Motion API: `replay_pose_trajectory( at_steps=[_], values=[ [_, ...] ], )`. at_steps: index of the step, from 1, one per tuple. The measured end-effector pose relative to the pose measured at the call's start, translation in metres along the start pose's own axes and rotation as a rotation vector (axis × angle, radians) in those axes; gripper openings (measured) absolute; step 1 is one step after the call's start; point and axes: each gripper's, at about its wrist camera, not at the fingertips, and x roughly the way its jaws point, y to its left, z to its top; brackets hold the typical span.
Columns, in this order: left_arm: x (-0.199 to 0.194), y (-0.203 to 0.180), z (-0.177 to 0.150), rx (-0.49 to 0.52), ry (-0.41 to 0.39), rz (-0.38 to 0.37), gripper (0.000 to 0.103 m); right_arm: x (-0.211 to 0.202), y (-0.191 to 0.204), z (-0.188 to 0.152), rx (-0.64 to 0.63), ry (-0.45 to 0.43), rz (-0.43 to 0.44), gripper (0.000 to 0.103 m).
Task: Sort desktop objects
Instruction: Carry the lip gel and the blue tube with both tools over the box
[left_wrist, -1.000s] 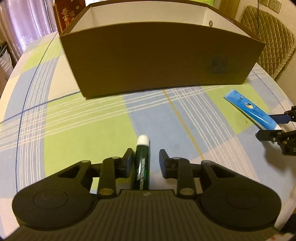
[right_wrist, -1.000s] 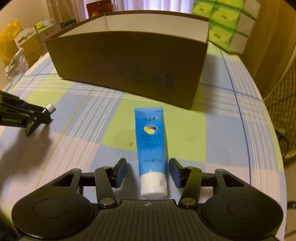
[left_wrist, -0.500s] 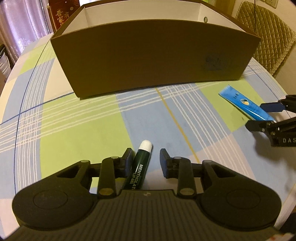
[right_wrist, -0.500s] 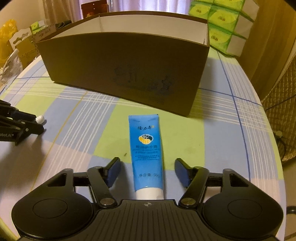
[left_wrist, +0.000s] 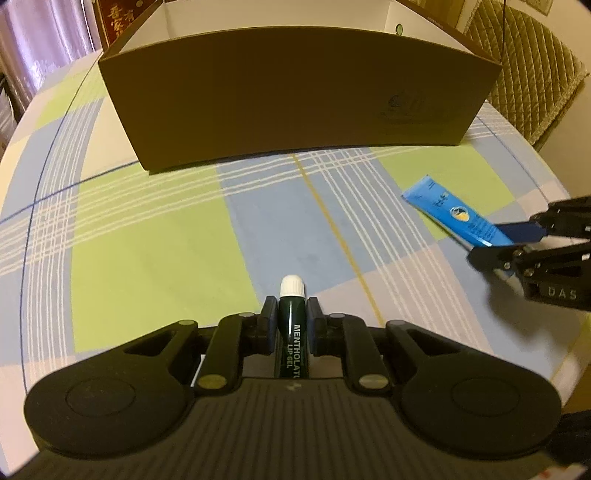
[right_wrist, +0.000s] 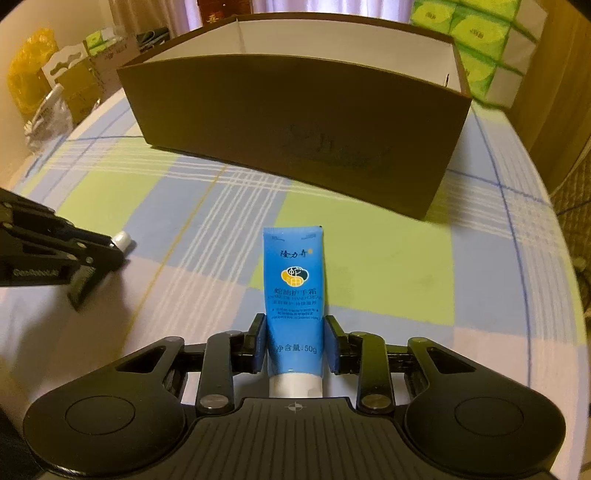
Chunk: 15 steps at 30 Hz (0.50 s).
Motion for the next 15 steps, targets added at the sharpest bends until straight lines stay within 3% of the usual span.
replay_pose_trajectory(
  at_steps=[7,15],
  values=[
    [-0.017,0.002,0.006,-0.021,-0.048,-0.029,0.012,-0.018,0.008,0.008,0.017,-0.028,0.074,0.028],
    [-0.056,0.001,0.031,-0.03,-0.175,-0.05,0.012,-0.044,0.018,0.034,0.02,-0.108,0.11,0.028]
  ],
)
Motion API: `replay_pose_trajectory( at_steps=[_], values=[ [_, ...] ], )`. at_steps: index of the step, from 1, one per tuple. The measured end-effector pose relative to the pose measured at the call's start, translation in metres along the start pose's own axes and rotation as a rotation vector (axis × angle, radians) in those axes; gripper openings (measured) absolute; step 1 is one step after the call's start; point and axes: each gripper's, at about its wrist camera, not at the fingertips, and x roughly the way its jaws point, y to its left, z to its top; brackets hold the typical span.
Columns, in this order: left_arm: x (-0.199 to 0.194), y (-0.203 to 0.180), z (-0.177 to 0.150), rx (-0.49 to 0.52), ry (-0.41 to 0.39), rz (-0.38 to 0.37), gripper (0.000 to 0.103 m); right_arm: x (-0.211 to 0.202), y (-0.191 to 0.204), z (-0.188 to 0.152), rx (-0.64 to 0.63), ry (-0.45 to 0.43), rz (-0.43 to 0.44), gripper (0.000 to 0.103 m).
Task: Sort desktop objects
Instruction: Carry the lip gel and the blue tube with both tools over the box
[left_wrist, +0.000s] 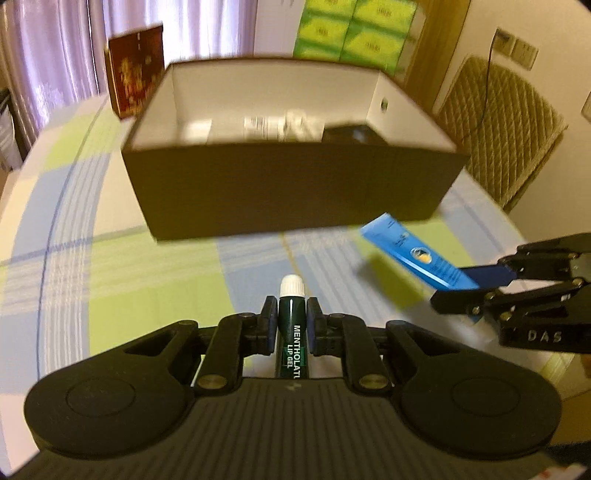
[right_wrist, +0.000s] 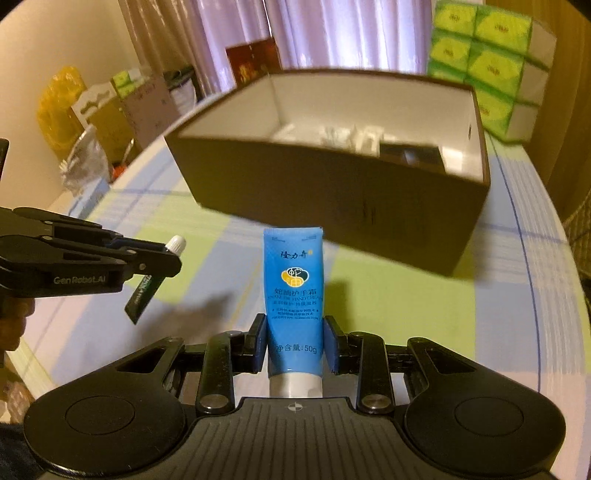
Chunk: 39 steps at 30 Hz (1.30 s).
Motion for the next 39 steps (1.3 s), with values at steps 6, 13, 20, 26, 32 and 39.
replay_pose_trajectory(
  at_steps=[6,13,20,26,32,39],
  values=[
    [-0.016,0.001,0.028,0.001,-0.088,0.002,0.012,-0.01,0.005,0.023,-0.002,-0.039,0.002,0.028],
    [-0.02,0.006,0.06,0.006,-0.161,0.005,0.012,-0.02,0.005,0.056,0.001,-0.098,-0.002,0.028],
    [-0.019,0.01,0.089,0.016,-0.213,0.007,0.012,-0.02,-0.001,0.088,-0.002,-0.149,-0.02,0.028],
    [-0.014,0.022,0.114,0.01,-0.239,0.021,0.012,-0.016,-0.013,0.113,0.009,-0.179,-0.028,0.028],
    [0.0,0.035,0.144,0.016,-0.248,0.047,0.012,0.0,-0.023,0.139,0.017,-0.181,-0.034,0.028],
    [0.038,0.053,0.174,0.03,-0.205,0.075,0.012,0.033,-0.033,0.169,0.026,-0.149,-0.035,0.028]
  ],
)
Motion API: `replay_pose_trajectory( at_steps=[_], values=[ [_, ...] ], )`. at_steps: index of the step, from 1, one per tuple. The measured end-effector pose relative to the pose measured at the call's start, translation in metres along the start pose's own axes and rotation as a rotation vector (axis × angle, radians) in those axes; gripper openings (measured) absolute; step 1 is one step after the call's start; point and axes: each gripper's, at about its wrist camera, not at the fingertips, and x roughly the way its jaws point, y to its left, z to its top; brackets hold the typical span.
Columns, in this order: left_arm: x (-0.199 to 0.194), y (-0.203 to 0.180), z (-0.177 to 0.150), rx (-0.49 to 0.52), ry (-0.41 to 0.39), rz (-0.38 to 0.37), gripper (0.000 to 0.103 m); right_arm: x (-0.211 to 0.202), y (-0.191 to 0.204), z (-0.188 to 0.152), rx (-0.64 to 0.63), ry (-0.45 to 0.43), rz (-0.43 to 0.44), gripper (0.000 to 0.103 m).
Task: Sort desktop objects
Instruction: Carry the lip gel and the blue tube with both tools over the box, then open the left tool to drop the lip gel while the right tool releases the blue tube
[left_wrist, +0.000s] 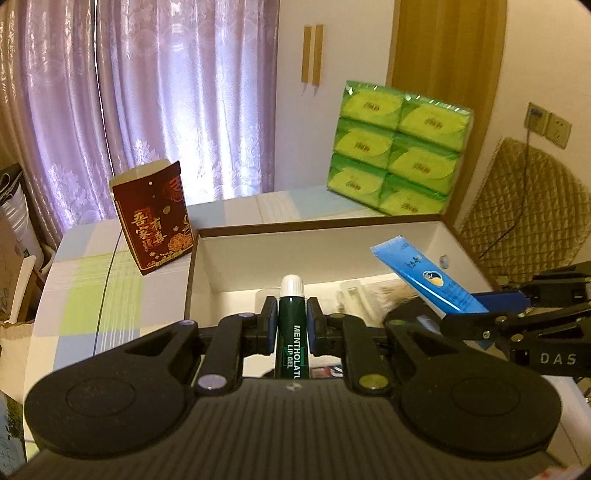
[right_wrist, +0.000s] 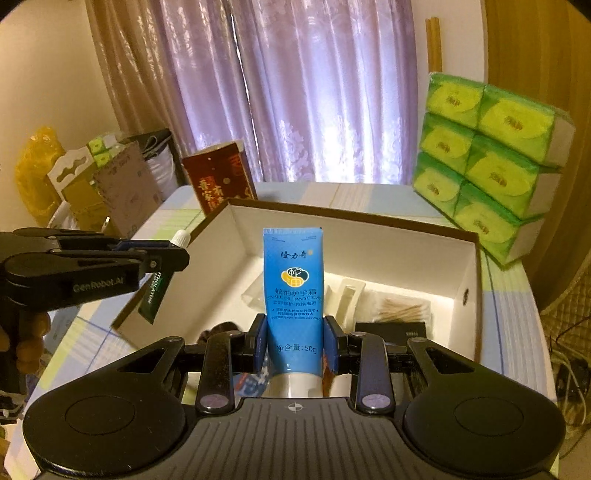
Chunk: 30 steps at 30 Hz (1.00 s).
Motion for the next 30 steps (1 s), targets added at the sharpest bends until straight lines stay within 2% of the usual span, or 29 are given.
replay_pose_trajectory(
  at_steps=[7,14,20,24,30],
  values=[
    [0.049,0.018,0.003,-0.002,0.08,0.032,0.012,0.041,-0.009,0.012,0.028,0.058,-0.003,0.028],
    [0.082,0.021,0.002,0.018,0.13,0.041,0.012,0.072,-0.019,0.015,0.053,0.111,-0.009,0.028],
    [0.101,0.021,-0.003,0.05,0.164,0.067,0.012,0.085,-0.027,0.013,0.066,0.136,-0.013,0.028],
    [0.105,0.021,-0.005,0.048,0.175,0.058,0.013,0.09,-0.03,0.013,0.073,0.146,-0.013,0.028],
    [0.103,0.02,-0.002,0.064,0.164,0.071,0.018,0.096,-0.029,0.014,0.072,0.157,-0.006,0.028]
  ],
)
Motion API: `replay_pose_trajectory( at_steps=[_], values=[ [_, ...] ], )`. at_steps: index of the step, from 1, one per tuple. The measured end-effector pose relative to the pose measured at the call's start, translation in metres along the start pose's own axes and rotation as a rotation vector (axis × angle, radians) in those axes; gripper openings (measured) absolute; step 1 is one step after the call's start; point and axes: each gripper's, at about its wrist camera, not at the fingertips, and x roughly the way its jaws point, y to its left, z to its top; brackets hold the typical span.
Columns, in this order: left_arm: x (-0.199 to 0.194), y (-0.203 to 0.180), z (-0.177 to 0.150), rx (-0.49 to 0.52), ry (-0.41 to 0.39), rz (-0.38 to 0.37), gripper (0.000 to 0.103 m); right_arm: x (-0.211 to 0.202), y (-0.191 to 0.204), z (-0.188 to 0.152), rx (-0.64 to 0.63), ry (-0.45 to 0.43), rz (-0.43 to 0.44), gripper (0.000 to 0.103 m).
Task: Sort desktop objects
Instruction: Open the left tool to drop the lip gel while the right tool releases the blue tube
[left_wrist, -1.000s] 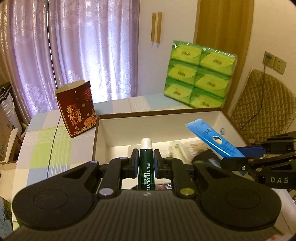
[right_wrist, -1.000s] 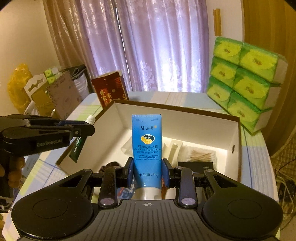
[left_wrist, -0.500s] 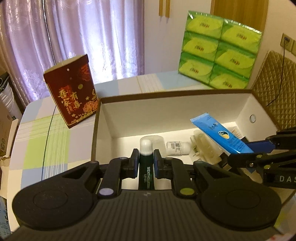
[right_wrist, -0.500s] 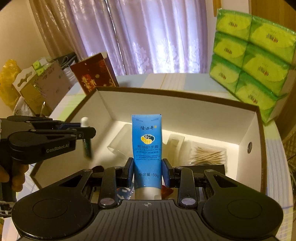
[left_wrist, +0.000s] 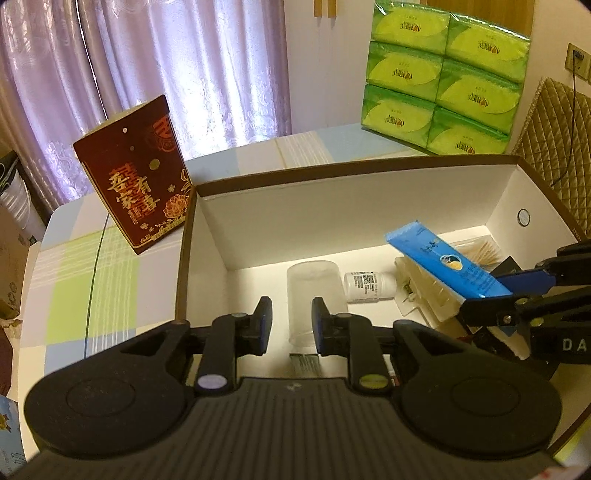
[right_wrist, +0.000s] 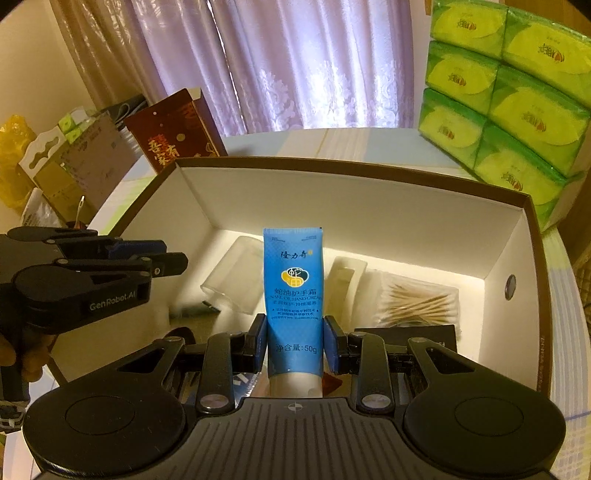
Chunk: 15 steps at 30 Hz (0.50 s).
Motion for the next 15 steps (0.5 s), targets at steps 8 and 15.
replay_pose_trajectory(
  at_steps=[8,15],
  values=[
    [-0.004,0.004,0.002,-0.016,-0.003,-0.002,0.023,0.008,0.01,0.001,-0.021,0.015,0.015,0.028],
    [-0.005,0.008,0.002,-0.026,-0.002,0.0,0.027,0.016,0.013,0.001,-0.03,0.015,0.031,0.031]
  ],
)
